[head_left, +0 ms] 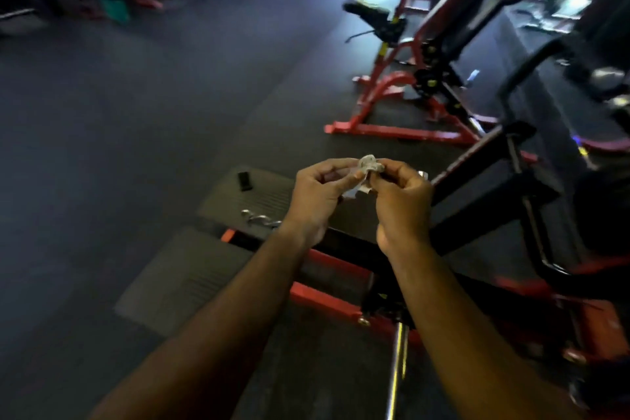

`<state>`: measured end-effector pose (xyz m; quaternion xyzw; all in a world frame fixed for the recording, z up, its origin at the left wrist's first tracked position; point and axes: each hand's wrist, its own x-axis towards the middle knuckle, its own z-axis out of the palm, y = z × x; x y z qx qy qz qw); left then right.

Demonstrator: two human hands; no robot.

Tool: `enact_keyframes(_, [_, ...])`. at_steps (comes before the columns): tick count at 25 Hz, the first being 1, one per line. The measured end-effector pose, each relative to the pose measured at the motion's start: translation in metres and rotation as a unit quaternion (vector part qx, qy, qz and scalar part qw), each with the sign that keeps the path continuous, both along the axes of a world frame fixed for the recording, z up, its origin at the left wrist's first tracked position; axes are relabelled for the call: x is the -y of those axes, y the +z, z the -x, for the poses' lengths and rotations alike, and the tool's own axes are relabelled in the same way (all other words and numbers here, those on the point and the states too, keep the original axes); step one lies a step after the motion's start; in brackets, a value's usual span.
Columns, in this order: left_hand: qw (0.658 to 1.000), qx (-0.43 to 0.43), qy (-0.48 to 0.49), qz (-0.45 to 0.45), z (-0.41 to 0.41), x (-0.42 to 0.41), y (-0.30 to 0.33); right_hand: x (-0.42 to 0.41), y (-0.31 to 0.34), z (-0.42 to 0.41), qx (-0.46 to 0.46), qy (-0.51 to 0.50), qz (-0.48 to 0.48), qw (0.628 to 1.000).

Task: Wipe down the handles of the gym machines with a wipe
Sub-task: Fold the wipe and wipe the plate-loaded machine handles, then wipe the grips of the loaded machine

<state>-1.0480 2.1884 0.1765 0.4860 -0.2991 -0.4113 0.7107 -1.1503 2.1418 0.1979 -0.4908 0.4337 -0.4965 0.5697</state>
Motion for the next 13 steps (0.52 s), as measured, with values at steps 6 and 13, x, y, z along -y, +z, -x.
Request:
enact_keyframes(6, [0.988,0.007,0.157,-0.009,-0.12,-0.111,0.002,-0.086,0.006,-0.128,-0.01,0.206,0.012,0.979])
enact_keyframes(13, [0.965,-0.032,0.261,-0.023,-0.295,-0.237,-0.011,-0.194,-0.009,-0.323,0.06,0.296,-0.053,0.952])
